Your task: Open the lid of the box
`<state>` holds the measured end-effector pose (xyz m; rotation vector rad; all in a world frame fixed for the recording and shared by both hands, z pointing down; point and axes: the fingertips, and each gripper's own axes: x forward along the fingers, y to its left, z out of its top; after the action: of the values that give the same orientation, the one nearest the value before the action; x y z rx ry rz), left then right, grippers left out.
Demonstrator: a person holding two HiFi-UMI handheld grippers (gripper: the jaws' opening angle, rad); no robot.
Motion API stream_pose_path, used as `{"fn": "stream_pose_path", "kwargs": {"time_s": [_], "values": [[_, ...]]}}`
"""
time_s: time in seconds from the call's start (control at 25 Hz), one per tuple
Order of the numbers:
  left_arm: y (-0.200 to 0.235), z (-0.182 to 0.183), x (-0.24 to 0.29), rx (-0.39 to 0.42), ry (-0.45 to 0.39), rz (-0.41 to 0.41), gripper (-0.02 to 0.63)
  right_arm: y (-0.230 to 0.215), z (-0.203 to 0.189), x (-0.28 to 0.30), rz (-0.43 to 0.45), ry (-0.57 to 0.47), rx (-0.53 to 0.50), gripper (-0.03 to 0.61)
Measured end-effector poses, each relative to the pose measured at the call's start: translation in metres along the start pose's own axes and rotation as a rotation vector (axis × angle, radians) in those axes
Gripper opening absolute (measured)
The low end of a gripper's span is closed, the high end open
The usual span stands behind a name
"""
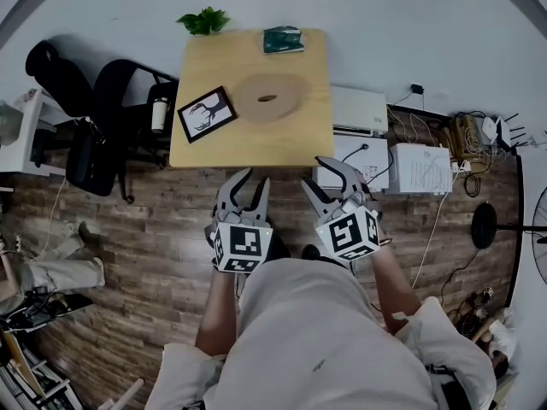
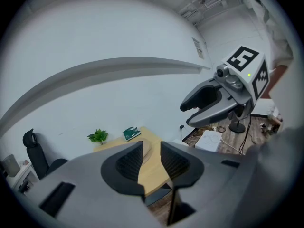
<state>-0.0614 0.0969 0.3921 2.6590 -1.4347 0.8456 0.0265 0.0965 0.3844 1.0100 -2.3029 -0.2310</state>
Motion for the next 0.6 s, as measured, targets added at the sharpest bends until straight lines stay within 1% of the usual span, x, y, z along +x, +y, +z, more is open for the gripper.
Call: {"fn": "stream_pose_path", "kwargs": {"time_s": [0.36,0.6], "values": [[0.059,-0.008,0.017,0.004,-0.017,-0.039,0.115,-0.004,0.030,0.056,0.003,0.025,0.009,0.215],[0.094,-0.020,0.023,0.006,-0.022,-0.062,0.115,0.000,0.044,0.091,0.013,0.049,0.010,0.230]]}}
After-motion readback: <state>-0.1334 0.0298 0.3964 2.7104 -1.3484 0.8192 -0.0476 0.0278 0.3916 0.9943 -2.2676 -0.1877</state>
